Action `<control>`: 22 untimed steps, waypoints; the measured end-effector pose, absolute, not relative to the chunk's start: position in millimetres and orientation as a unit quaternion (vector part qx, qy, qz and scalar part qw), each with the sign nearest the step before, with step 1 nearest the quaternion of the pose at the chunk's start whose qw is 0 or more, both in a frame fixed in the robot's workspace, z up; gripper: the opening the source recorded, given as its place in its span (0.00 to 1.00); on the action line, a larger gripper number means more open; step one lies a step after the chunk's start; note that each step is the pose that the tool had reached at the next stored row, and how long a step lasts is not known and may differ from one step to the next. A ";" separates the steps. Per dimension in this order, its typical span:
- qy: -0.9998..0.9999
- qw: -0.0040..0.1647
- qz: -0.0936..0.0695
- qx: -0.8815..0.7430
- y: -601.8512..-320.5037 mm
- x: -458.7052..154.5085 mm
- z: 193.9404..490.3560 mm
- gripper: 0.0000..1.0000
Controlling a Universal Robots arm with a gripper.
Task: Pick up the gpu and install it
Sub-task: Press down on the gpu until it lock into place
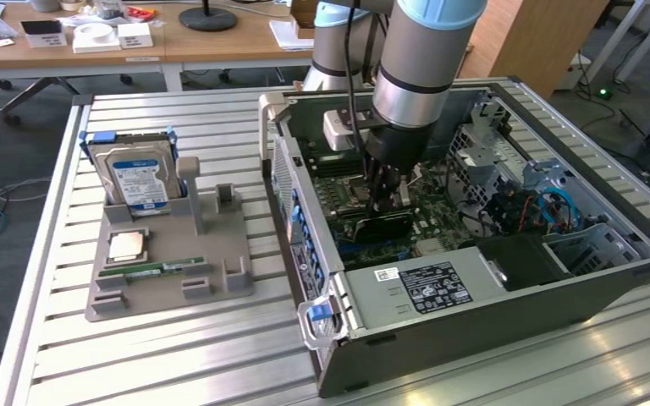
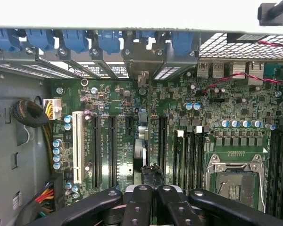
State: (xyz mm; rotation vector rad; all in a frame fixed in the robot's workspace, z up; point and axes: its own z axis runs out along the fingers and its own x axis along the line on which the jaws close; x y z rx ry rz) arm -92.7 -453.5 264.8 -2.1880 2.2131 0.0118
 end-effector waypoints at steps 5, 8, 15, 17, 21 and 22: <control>0.711 0.015 0.004 -0.703 -453.5 -92.7 265.2 0.11; 0.711 0.015 0.004 -0.703 -452.4 -92.7 265.3 0.11; 0.711 0.015 0.004 -0.703 -452.0 -92.7 265.1 0.11; 0.711 0.015 0.004 -0.703 -452.0 -92.7 264.2 0.11; 0.711 0.015 0.004 -0.703 -452.1 -92.8 264.1 0.11; 0.711 0.015 0.004 -0.703 -452.1 -92.8 264.0 0.11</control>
